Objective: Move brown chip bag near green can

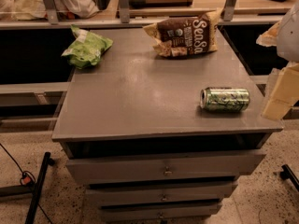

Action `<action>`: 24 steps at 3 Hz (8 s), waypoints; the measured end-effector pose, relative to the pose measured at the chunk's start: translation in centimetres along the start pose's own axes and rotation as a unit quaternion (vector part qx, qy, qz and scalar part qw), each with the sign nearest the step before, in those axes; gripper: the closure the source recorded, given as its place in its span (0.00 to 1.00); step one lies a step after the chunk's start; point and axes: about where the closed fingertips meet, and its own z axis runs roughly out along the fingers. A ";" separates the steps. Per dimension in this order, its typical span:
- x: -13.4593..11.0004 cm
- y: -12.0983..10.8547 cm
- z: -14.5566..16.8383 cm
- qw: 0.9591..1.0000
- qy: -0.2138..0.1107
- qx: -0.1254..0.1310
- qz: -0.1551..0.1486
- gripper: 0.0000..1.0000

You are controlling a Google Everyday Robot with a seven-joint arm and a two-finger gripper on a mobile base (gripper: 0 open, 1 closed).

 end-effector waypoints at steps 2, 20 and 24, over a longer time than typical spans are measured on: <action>-0.3 -2.1 0.5 1.000 -0.002 0.013 -0.010 0.00; -2.4 -25.4 10.2 0.991 -0.050 0.064 -0.105 1.00; 1.4 -17.7 9.1 0.990 -0.059 0.043 -0.119 1.00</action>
Offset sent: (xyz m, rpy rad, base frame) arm 0.0570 -0.0080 -0.0004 -0.0235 -0.0575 0.0401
